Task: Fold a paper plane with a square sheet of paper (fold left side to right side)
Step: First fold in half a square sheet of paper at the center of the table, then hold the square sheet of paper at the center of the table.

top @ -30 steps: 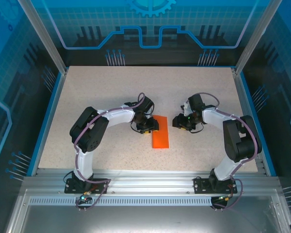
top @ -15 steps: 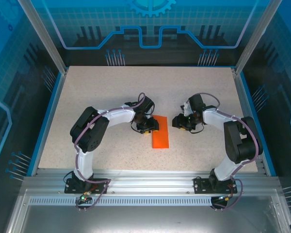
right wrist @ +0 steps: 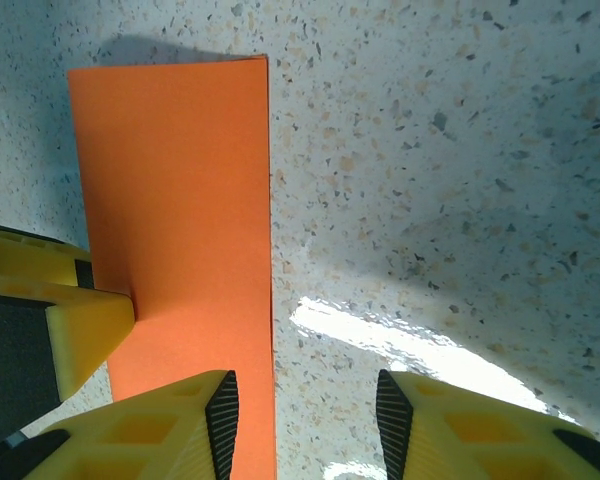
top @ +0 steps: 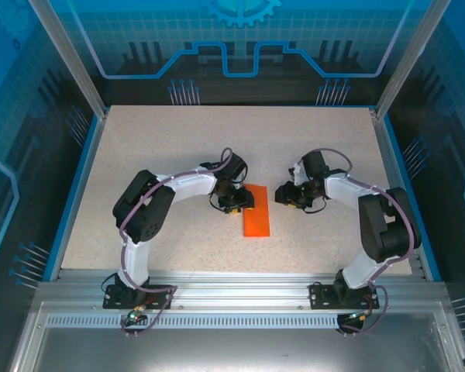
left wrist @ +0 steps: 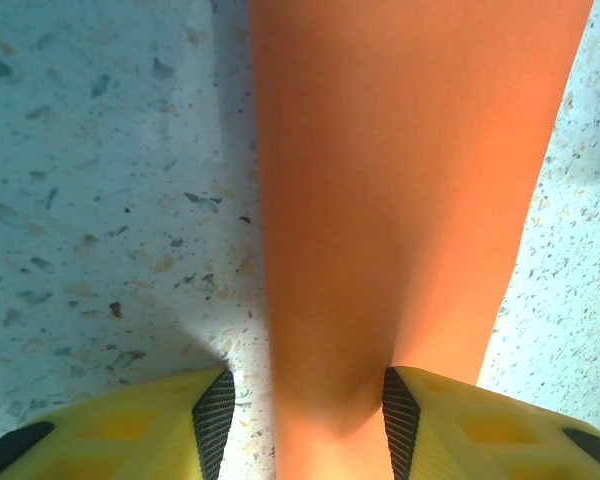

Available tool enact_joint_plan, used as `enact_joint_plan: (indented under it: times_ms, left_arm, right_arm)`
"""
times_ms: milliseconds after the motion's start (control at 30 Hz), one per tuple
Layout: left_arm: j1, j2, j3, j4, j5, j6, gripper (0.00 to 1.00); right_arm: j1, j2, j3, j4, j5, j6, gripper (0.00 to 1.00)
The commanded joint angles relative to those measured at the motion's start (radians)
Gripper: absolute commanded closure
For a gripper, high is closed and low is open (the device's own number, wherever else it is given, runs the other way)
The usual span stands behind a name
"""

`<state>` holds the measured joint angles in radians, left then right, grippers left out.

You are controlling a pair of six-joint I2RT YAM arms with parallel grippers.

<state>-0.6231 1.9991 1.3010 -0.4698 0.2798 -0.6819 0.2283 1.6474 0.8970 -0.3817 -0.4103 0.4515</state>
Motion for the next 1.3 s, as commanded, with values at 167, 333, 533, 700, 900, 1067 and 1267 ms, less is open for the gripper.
enact_joint_plan:
  times_ms: [167,333,533,700,900,1067,1267]
  left_arm:
    - [-0.013,0.073,0.004,-0.015,-0.05,0.001,0.51]
    - [-0.015,0.073,0.004,-0.015,-0.051,0.001,0.51]
    - [-0.016,0.073,0.006,-0.017,-0.051,0.001,0.51]
    - [-0.015,0.075,0.006,-0.018,-0.051,0.002,0.51]
    - [-0.015,0.075,0.007,-0.018,-0.051,0.003,0.51]
    - [-0.016,0.07,0.007,-0.018,-0.051,0.004,0.51]
    - [-0.016,0.036,0.026,-0.047,-0.066,0.028,0.5]
  right_arm:
    - [0.001,-0.019,-0.012,0.009,-0.048,0.021,0.57]
    - [0.027,-0.006,-0.012,0.05,-0.116,0.05,0.68]
    - [0.073,0.035,-0.037,0.104,-0.148,0.093,0.83]
    - [0.106,0.087,-0.024,0.094,-0.137,0.093,0.84]
    - [0.117,0.141,0.023,0.066,-0.116,0.089,0.84]
    - [0.118,0.167,0.033,0.006,-0.058,0.073,0.84]
    - [0.12,0.209,0.031,-0.024,-0.022,0.06,0.84]
